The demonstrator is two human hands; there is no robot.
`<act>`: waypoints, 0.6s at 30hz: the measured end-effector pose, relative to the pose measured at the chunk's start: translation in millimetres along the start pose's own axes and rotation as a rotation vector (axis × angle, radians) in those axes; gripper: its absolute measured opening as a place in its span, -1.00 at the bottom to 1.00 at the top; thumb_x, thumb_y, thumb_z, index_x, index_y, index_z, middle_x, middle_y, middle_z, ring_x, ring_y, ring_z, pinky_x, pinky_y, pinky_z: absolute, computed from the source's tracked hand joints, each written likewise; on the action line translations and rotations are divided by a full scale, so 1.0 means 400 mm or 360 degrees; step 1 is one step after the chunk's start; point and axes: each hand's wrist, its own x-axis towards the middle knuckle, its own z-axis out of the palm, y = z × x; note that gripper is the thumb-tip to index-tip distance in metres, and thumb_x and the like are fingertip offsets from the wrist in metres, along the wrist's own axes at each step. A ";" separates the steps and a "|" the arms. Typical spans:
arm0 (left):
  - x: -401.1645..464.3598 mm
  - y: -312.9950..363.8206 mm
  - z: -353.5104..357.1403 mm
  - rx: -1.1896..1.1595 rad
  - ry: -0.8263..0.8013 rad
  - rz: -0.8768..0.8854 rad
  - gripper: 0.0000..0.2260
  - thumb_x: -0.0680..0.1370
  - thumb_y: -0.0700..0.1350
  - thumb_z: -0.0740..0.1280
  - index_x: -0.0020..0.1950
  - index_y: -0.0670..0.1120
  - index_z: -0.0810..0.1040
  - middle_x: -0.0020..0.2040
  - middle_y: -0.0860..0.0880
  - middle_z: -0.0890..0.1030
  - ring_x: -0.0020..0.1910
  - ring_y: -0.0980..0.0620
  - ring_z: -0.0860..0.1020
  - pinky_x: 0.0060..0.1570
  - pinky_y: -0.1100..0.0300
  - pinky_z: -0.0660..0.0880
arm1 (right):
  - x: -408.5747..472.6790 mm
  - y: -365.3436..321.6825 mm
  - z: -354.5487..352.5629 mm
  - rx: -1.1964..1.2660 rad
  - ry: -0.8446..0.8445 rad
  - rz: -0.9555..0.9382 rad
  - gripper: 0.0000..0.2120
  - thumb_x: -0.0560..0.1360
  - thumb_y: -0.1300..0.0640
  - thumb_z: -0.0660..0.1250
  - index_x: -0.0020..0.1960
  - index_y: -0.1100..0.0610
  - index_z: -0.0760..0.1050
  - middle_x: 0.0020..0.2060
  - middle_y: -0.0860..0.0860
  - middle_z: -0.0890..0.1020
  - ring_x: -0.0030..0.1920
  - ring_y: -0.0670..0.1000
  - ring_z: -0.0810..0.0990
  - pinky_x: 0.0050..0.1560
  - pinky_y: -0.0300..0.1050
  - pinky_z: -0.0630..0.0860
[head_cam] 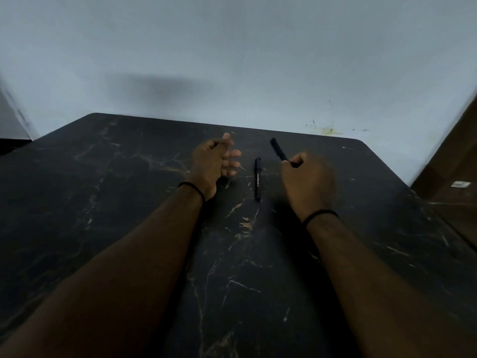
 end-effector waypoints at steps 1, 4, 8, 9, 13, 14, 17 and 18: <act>-0.002 -0.002 0.002 0.0027 0.0004 0.0007 -0.66 0.63 0.01 0.27 0.18 -0.26 0.51 -0.07 -0.19 0.65 -0.32 0.00 0.57 -0.35 0.16 0.51 | 0.006 0.008 -0.005 -0.0045 -0.0031 0.0047 -0.82 0.48 0.02 0.33 -0.25 0.07 0.51 -0.33 -0.06 0.58 -0.29 -0.01 0.53 -0.32 -0.17 0.37; -0.007 -0.004 0.008 0.0114 0.0013 0.0025 -0.70 0.63 -0.04 0.29 0.13 -0.29 0.53 -0.17 -0.15 0.63 -0.38 0.04 0.52 -0.40 0.19 0.47 | 0.011 0.021 -0.010 -0.0179 -0.0198 0.0128 -0.76 0.48 0.06 0.30 -0.32 0.13 0.46 -0.38 0.03 0.55 -0.32 0.09 0.53 -0.27 -0.08 0.46; -0.001 -0.013 0.013 0.0289 0.0070 0.0061 -0.76 0.63 -0.08 0.30 0.04 -0.28 0.56 -0.31 -0.08 0.60 -0.47 0.09 0.45 -0.54 0.30 0.40 | 0.004 0.008 0.004 -0.0241 -0.0366 0.0120 -0.74 0.50 0.05 0.28 -0.32 0.13 0.42 -0.35 0.07 0.53 -0.21 0.21 0.62 -0.21 -0.03 0.51; 0.001 -0.017 0.017 0.0337 0.0090 0.0075 -0.76 0.63 -0.09 0.30 0.01 -0.27 0.57 -0.33 -0.08 0.58 -0.50 0.09 0.42 -0.57 0.31 0.36 | 0.003 0.001 0.010 -0.0263 -0.0382 0.0091 -0.75 0.51 0.05 0.27 -0.30 0.13 0.42 -0.33 0.09 0.52 -0.16 0.23 0.63 -0.20 -0.03 0.50; 0.008 -0.031 0.033 0.0567 0.0137 0.0147 -0.78 0.61 -0.09 0.32 -0.10 -0.23 0.59 -0.39 -0.06 0.56 -0.55 0.13 0.38 -0.60 0.33 0.29 | -0.008 -0.022 0.028 -0.0383 -0.0379 -0.0027 -0.79 0.53 0.06 0.25 -0.11 0.18 0.55 -0.10 0.14 0.62 0.00 0.21 0.61 -0.11 -0.09 0.44; 0.009 -0.034 0.034 0.0595 0.0131 0.0161 -0.78 0.61 -0.08 0.32 -0.10 -0.23 0.59 -0.40 -0.04 0.56 -0.57 0.16 0.38 -0.60 0.34 0.30 | -0.009 -0.025 0.032 -0.0406 -0.0370 -0.0055 -0.79 0.53 0.07 0.25 -0.06 0.19 0.57 -0.06 0.14 0.63 0.02 0.20 0.61 -0.09 -0.09 0.43; 0.013 -0.040 0.033 0.0634 0.0120 0.0193 -0.78 0.61 -0.08 0.32 -0.11 -0.21 0.60 -0.41 -0.02 0.56 -0.60 0.24 0.38 -0.57 0.39 0.33 | -0.007 -0.028 0.041 -0.0434 -0.0369 -0.0085 -0.76 0.55 0.04 0.25 -0.04 0.20 0.58 -0.07 0.14 0.65 0.00 0.18 0.62 -0.12 -0.11 0.42; 0.014 -0.041 0.033 0.0646 0.0120 0.0202 -0.79 0.61 -0.08 0.32 -0.12 -0.20 0.60 -0.41 -0.01 0.57 -0.60 0.25 0.38 -0.56 0.40 0.34 | -0.004 -0.028 0.045 -0.0440 -0.0379 -0.0086 -0.74 0.55 0.02 0.25 -0.06 0.20 0.58 -0.09 0.14 0.66 -0.02 0.17 0.63 -0.13 -0.11 0.43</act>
